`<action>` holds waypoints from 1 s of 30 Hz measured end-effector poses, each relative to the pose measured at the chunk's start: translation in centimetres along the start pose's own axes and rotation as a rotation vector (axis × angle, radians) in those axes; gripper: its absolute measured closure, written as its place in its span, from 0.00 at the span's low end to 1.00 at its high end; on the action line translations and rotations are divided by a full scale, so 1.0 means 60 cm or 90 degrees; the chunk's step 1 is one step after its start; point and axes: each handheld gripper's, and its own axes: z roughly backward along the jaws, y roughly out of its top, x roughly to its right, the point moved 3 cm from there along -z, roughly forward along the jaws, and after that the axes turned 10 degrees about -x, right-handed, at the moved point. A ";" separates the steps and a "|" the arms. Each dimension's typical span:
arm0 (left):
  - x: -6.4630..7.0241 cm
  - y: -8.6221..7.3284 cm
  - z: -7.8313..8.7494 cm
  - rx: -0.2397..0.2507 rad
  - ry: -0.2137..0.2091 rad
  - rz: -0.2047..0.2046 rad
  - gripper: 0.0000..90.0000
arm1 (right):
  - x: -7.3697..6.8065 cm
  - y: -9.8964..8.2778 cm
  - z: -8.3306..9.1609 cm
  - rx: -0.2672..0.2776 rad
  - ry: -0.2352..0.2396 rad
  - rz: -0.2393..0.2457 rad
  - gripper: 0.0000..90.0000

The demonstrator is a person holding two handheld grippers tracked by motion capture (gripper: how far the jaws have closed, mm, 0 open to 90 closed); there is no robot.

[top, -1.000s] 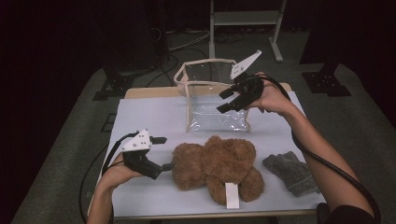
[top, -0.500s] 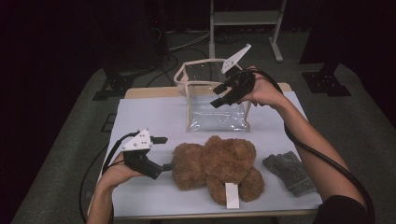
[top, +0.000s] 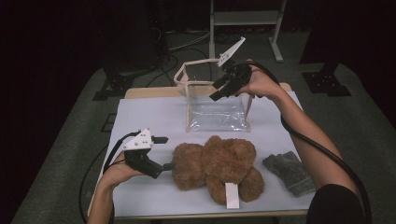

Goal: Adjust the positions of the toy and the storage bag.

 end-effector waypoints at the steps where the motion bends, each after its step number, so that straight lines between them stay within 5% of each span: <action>1: 0.000 0.000 0.000 -0.002 0.001 -0.002 0.10 | 0.002 0.000 0.000 -0.002 0.002 -0.003 0.42; 16: -0.004 -0.007 0.007 0.007 -0.006 0.006 0.10 | 0.055 0.010 -0.005 -0.016 -0.008 -0.014 0.44; 24: -0.002 -0.011 0.001 -0.008 -0.018 -0.002 0.10 | 0.089 0.002 -0.022 -0.026 -0.014 -0.050 0.47; 30: -0.003 -0.012 0.000 -0.009 -0.018 -0.001 0.10 | 0.096 -0.005 -0.030 -0.039 -0.005 -0.057 0.59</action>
